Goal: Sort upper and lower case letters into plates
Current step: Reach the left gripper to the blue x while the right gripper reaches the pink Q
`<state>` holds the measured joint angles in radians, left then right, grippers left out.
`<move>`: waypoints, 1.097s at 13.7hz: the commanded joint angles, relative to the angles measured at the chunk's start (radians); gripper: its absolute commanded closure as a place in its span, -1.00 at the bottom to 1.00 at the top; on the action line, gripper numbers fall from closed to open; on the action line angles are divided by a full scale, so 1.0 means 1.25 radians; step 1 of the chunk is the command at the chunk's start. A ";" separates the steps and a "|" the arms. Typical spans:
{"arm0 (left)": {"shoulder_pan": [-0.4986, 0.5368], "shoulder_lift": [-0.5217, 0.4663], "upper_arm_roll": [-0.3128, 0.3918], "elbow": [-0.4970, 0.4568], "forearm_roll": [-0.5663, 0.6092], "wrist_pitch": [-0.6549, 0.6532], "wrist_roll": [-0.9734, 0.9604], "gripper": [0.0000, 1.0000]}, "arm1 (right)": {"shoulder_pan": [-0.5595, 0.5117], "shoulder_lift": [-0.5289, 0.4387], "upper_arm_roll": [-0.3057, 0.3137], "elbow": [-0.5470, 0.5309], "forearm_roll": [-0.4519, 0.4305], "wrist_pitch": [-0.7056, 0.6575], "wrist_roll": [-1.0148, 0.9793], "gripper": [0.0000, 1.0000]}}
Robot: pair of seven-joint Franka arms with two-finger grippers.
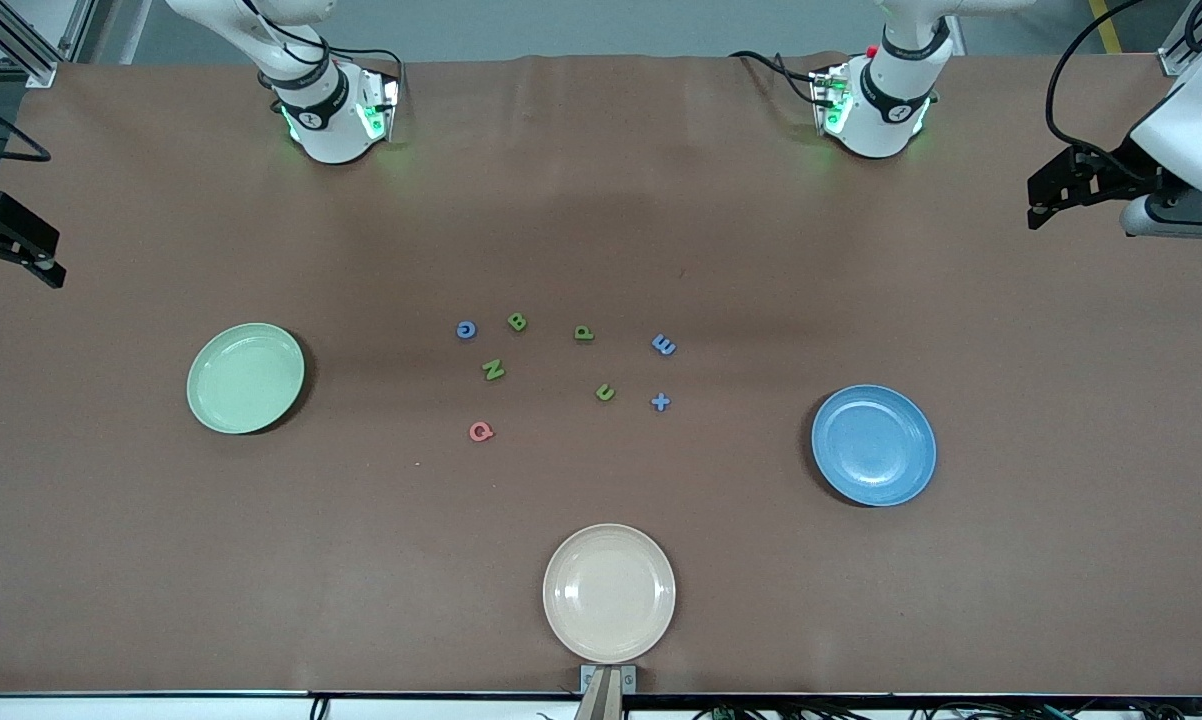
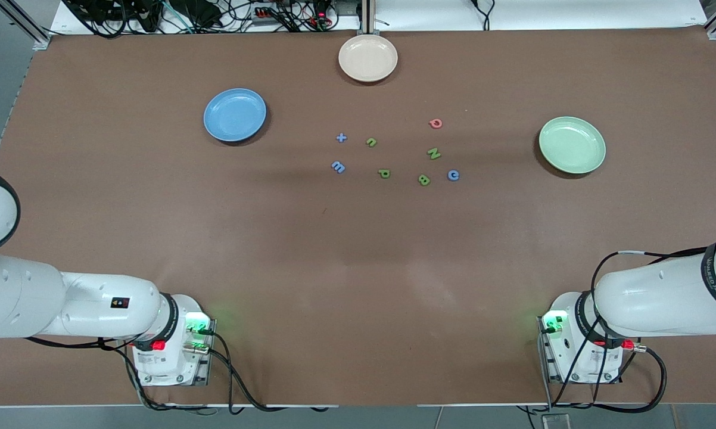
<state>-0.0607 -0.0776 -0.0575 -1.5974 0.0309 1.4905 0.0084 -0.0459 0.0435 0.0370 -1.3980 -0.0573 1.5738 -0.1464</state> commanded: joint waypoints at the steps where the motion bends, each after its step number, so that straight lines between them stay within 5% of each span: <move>1: 0.004 0.009 0.002 0.023 -0.014 -0.013 -0.009 -1.00 | -0.005 0.001 0.002 0.003 0.008 -0.001 -0.008 -1.00; 6: -0.012 0.087 -0.005 0.061 -0.008 -0.011 -0.030 -1.00 | 0.005 0.002 0.007 -0.030 0.011 -0.002 -0.004 -1.00; 9: -0.025 0.162 -0.042 0.069 -0.010 0.027 -0.137 -1.00 | 0.016 0.009 0.007 -0.108 0.095 0.024 0.021 -1.00; 15: -0.113 0.286 -0.089 0.029 -0.012 0.174 -0.366 -1.00 | 0.162 0.039 0.006 -0.317 0.107 0.280 0.260 -1.00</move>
<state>-0.1550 0.2347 -0.1676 -1.5609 0.0272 1.6626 -0.3476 0.1008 0.0942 0.0493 -1.7168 0.0754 1.8390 0.0910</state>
